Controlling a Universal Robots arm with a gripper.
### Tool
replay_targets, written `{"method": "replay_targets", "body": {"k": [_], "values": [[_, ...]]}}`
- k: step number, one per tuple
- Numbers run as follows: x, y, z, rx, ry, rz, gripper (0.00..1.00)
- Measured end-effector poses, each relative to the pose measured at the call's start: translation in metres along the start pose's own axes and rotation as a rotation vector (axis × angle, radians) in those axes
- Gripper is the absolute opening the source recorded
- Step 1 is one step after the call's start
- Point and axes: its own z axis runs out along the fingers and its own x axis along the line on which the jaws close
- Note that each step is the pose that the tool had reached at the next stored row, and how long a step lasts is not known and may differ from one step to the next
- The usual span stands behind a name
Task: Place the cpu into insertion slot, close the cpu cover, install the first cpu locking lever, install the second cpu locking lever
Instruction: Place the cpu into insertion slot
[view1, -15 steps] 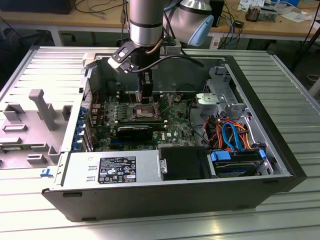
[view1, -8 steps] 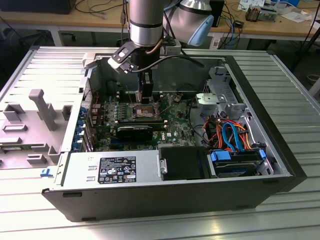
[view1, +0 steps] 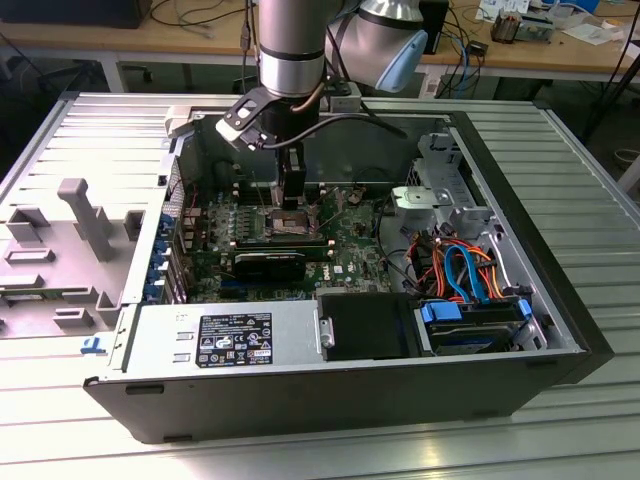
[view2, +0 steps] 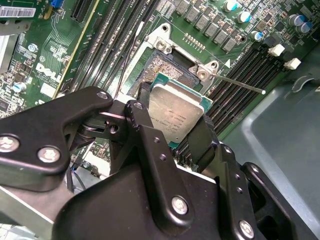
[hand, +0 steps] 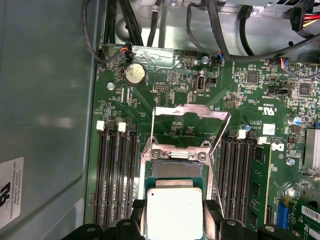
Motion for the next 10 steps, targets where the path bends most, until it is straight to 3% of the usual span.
{"method": "replay_targets", "body": {"k": [3, 5, 10], "values": [[0.0000, 0.0000, 0.0005, 0.0000, 0.0000, 0.000, 0.54], [0.0003, -0.0004, 0.0063, 0.0000, 0.0000, 0.000, 0.54], [0.0004, -0.0011, 0.0069, 0.0000, 0.0000, 0.000, 0.54]]}}
